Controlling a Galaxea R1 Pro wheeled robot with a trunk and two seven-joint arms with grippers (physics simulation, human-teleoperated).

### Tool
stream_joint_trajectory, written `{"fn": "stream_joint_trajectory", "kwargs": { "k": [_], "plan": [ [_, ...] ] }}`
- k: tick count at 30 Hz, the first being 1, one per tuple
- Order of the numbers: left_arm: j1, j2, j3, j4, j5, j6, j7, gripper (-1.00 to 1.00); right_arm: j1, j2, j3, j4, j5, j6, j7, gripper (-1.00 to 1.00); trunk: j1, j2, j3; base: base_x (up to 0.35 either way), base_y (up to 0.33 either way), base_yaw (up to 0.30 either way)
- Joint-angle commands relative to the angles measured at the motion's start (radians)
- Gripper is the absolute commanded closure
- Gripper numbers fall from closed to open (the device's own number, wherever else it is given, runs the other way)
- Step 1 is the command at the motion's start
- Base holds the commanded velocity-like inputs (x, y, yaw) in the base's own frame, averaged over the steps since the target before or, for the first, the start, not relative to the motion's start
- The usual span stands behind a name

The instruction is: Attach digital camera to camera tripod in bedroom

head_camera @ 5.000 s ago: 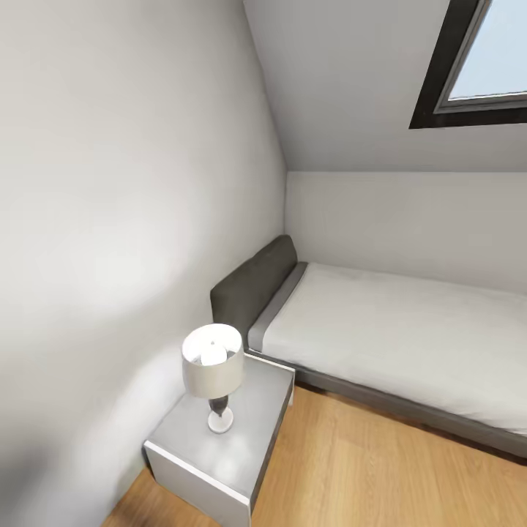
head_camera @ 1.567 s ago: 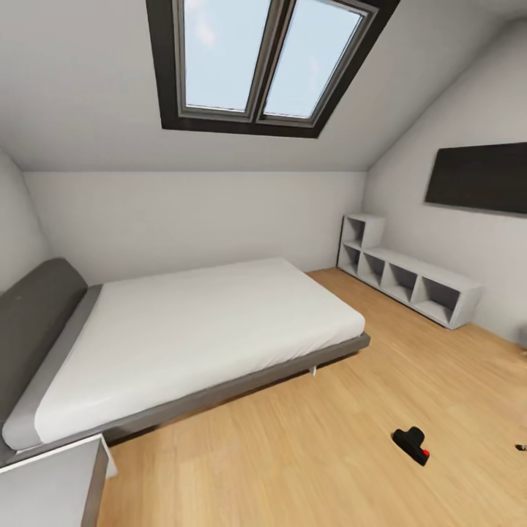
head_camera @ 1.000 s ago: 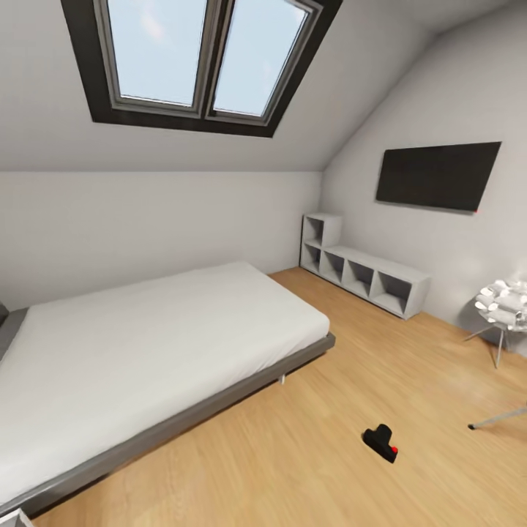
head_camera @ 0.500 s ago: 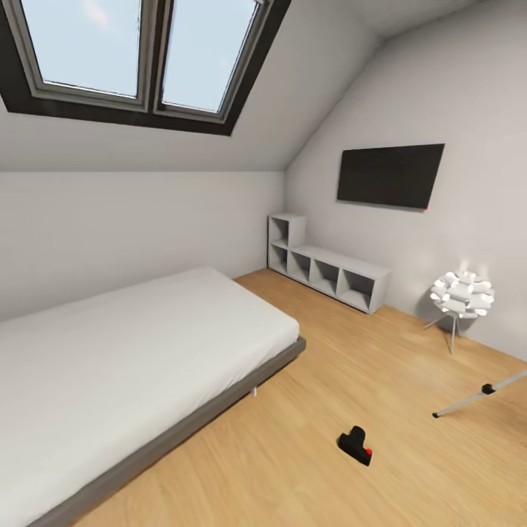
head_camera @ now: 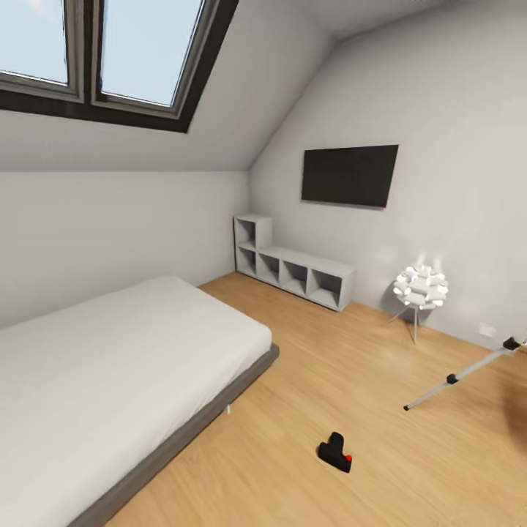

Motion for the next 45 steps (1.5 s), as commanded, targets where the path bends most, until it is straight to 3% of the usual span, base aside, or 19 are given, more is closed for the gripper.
{"fn": "stream_joint_trajectory", "kwargs": {
  "k": [1, 37, 45],
  "plan": [
    [0.001, 0.0, 0.0, -0.002, 0.0, 0.001, -0.001, -1.0, 0.0, 0.0, 0.0, 0.0, -0.001, -0.003, 0.001, -1.0, 0.0, 0.0, -0.001, 0.269, 0.138, -0.3],
    [0.0, 0.0, 0.0, -0.002, 0.0, 0.001, -0.001, -1.0, 0.0, 0.0, -0.001, 0.0, -0.001, -0.003, 0.001, -1.0, 0.0, 0.0, -0.001, 0.256, 0.015, -0.3],
    [0.0, 0.001, 0.001, -0.002, 0.0, 0.001, 0.0, -1.0, 0.0, 0.0, 0.0, 0.0, -0.001, -0.003, 0.001, -1.0, 0.0, 0.0, -0.001, 0.229, 0.207, -0.3]
  ]
}}
